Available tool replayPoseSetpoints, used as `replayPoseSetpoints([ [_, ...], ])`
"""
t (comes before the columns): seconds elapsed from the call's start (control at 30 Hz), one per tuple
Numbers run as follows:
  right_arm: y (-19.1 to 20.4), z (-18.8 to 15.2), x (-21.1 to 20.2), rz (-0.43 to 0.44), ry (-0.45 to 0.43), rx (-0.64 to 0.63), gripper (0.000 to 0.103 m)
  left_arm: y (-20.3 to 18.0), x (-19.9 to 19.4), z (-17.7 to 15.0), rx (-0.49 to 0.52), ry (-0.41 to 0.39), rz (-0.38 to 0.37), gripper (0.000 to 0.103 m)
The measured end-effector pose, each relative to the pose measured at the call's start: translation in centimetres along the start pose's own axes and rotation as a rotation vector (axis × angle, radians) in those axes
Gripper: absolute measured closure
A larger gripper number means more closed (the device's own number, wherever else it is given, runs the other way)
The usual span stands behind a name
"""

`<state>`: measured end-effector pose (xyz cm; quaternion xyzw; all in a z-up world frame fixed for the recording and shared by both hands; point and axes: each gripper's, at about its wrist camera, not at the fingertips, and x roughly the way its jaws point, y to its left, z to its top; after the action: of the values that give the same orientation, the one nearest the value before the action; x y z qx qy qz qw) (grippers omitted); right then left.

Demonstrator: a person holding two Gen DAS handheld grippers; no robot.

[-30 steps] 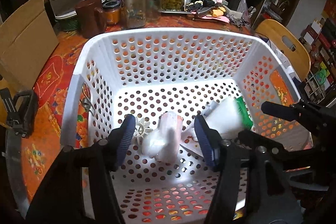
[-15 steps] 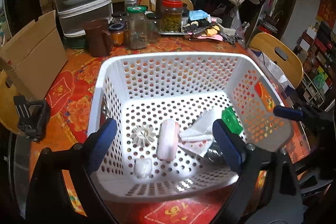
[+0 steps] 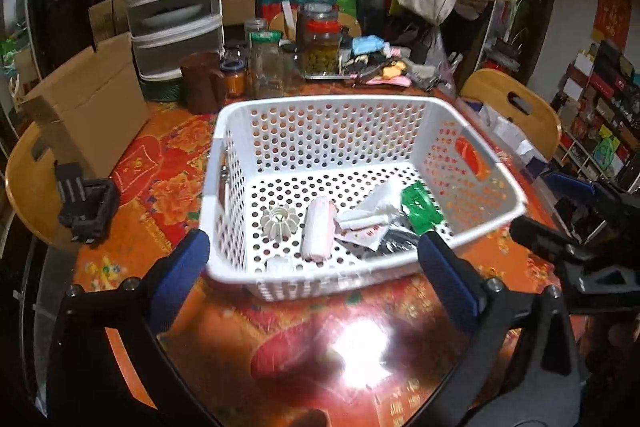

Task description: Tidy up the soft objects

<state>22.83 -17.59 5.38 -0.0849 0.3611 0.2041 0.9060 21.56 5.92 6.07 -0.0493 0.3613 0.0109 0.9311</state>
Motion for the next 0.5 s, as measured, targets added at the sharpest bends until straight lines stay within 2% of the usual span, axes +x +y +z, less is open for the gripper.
replayPoseSetpoints([
  [0.2,1.0,-3.6,-4.7,-0.045,-0.087,-0.004,0.006,0.0,-6.1,-3.8,0.007,-0.083,-0.004,0.0],
  [0.4,1.1,-7.3,-8.8,-0.015,-0.119,0.024,0.006,0.3,-11.8,-7.5,0.0,-0.158,0.024,0.0],
  [0.5,1.0,-8.9,-11.6,-0.015,-0.144,0.052,0.006,0.2,-15.1,-9.3,-0.001,-0.201,0.062,0.0],
])
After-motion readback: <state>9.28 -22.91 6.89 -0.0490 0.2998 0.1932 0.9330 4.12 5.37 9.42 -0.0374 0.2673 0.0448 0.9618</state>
